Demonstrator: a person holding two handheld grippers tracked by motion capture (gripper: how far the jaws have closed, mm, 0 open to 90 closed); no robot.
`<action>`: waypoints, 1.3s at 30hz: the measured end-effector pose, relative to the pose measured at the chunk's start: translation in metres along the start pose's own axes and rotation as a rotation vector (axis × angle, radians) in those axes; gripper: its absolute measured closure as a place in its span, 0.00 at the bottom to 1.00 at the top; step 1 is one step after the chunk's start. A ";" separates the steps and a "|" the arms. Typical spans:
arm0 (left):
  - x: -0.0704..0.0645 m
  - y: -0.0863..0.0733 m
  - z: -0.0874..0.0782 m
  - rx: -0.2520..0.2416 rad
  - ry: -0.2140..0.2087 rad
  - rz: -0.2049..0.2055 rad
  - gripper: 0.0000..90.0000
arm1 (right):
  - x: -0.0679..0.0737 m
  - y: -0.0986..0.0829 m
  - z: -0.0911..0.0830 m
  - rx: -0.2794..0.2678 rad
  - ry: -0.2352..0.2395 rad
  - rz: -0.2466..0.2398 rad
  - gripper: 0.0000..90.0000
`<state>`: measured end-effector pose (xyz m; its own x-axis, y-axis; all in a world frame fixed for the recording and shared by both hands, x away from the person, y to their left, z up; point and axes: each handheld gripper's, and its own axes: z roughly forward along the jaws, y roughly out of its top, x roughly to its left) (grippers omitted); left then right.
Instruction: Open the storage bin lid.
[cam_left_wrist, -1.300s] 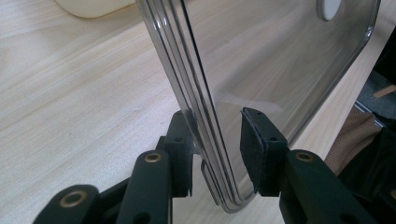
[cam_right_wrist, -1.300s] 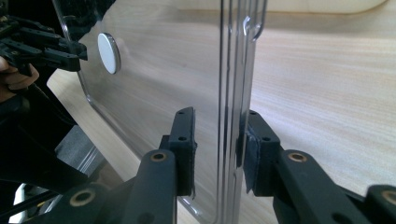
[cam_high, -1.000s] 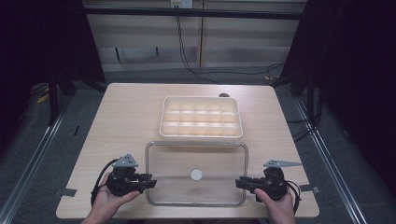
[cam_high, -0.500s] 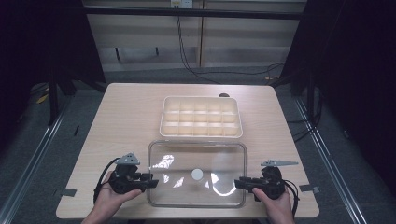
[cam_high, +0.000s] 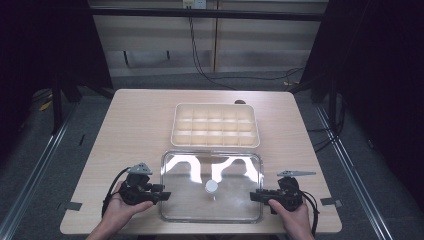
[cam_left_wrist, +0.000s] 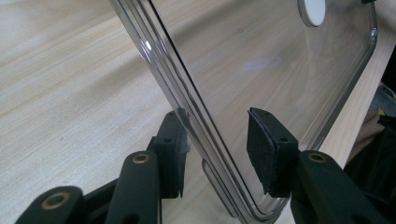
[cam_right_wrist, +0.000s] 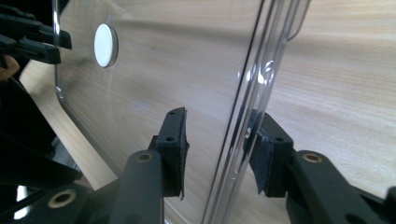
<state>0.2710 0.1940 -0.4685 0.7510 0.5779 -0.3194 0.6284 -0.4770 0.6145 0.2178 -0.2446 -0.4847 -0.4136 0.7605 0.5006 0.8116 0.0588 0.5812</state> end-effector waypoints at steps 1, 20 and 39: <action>0.000 0.000 0.002 -0.008 0.001 -0.003 0.64 | 0.000 0.000 0.000 0.000 -0.004 -0.002 0.65; 0.003 -0.004 0.008 0.017 0.024 -0.003 0.61 | 0.000 0.003 0.013 0.036 -0.065 -0.007 0.54; 0.006 -0.005 0.015 0.047 0.017 -0.013 0.61 | 0.001 0.005 0.016 0.026 -0.155 -0.039 0.42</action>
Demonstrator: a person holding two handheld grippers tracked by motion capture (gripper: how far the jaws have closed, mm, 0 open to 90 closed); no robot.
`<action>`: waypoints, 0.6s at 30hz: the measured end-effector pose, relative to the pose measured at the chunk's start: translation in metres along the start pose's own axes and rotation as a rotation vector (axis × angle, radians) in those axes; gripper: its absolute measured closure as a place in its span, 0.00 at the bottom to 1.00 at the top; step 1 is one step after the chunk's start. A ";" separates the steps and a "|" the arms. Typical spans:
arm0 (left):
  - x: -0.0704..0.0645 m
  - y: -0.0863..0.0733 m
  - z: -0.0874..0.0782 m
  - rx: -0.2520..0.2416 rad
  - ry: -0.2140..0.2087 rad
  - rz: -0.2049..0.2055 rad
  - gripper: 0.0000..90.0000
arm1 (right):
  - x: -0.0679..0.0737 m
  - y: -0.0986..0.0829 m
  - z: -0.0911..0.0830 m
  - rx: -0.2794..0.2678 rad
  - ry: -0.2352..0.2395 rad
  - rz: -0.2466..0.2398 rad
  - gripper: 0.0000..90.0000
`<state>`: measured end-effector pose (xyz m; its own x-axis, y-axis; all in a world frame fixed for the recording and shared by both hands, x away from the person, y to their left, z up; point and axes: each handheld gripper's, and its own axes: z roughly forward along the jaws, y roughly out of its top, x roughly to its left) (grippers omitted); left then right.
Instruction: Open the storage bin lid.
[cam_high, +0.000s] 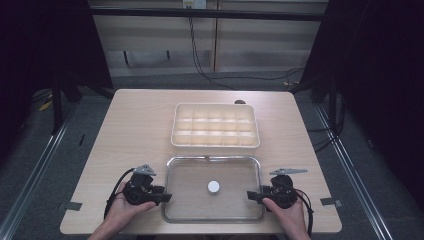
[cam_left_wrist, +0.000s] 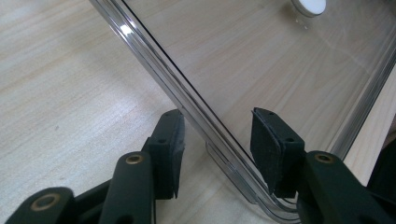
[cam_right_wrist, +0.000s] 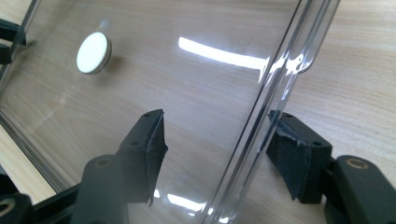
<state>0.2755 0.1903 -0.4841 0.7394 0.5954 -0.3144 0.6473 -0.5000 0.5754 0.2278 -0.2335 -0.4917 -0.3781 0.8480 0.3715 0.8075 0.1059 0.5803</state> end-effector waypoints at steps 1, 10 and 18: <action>0.000 0.000 0.000 0.000 0.001 0.000 0.61 | -0.001 0.000 0.000 -0.005 -0.005 0.003 0.40; 0.000 0.000 0.003 0.013 -0.003 -0.005 0.58 | -0.004 0.000 -0.001 -0.007 0.007 0.013 0.37; 0.005 0.001 0.000 -0.039 0.023 -0.037 0.51 | -0.010 0.002 -0.010 -0.051 0.025 0.039 0.38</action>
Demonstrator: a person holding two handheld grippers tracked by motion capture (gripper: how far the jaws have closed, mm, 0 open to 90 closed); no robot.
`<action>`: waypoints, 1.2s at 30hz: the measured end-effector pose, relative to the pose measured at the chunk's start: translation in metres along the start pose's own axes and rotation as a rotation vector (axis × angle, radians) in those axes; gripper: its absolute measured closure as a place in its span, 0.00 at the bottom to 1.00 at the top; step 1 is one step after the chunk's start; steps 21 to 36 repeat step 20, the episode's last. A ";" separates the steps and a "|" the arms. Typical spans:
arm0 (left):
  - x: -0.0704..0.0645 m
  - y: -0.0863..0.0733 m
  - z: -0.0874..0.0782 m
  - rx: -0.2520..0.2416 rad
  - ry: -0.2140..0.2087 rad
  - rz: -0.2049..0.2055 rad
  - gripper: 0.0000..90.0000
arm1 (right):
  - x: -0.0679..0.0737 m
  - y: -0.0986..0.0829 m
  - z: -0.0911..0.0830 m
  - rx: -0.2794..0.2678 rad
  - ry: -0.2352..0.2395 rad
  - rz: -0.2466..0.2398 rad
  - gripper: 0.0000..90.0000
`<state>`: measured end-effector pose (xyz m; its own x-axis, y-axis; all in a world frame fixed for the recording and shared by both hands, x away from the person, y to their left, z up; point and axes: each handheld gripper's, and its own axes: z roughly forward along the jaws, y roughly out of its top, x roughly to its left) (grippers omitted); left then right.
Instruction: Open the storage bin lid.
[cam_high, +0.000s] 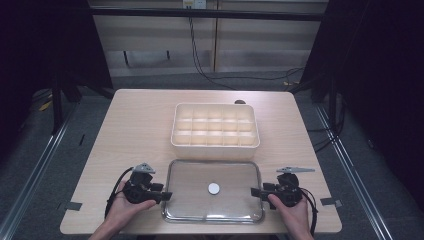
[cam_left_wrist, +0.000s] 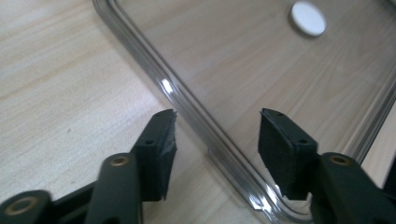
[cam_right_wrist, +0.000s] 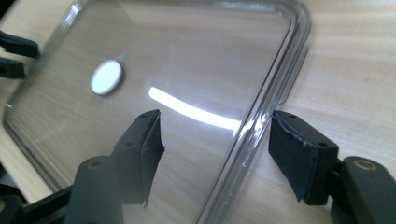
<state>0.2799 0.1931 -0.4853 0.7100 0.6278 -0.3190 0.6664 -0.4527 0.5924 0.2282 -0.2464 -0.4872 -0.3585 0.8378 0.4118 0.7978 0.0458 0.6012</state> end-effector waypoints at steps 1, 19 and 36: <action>0.001 0.000 -0.001 -0.007 0.003 -0.002 0.51 | -0.001 0.000 -0.002 -0.016 0.006 0.001 0.38; 0.016 -0.011 -0.061 -0.340 0.110 0.026 0.28 | -0.013 -0.004 -0.063 -0.364 -0.067 -0.137 0.23; 0.017 -0.011 -0.061 -0.345 0.115 0.018 0.27 | -0.015 -0.004 -0.063 -0.360 -0.076 -0.137 0.21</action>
